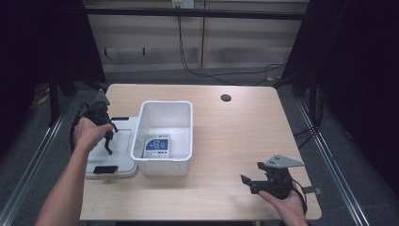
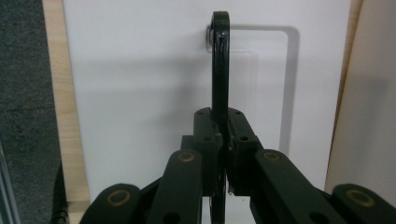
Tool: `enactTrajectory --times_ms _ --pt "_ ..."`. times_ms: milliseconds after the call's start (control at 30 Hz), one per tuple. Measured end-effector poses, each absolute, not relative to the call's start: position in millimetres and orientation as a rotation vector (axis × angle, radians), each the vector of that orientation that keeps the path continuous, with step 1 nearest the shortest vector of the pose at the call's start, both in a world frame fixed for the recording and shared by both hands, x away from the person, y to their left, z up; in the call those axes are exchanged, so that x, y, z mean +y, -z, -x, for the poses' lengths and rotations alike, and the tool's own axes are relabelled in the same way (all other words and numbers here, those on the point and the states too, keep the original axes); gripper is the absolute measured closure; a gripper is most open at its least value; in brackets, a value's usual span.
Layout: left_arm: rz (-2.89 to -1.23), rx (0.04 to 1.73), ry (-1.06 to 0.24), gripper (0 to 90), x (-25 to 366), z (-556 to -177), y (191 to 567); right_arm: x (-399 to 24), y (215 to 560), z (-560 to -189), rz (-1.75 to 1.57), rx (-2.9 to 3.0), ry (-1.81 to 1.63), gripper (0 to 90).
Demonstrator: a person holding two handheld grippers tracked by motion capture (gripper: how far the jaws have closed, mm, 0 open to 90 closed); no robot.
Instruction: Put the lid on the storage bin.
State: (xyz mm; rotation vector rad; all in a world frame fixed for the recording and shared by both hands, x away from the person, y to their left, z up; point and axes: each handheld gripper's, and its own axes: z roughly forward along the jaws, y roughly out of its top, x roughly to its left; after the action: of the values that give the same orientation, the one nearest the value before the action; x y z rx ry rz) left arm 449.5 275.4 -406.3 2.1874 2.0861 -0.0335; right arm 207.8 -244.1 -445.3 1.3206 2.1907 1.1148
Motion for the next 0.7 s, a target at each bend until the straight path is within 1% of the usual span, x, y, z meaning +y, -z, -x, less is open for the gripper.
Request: enactTrajectory --times_ms 100,333,700 --pt "-2.201 2.057 0.044 84.9 278.6 -447.3 398.2 -244.1 445.4 -208.0 -1.323 2.190 -1.113 19.0" --pt "-2.193 2.039 0.009 84.9 284.6 -441.4 381.6 -244.1 445.5 -207.8 -1.317 2.195 -1.115 18.9" --pt "-2.213 2.004 -0.006 84.9 288.1 -435.8 368.0 -243.8 445.4 -207.8 -1.315 2.201 -1.110 18.9"
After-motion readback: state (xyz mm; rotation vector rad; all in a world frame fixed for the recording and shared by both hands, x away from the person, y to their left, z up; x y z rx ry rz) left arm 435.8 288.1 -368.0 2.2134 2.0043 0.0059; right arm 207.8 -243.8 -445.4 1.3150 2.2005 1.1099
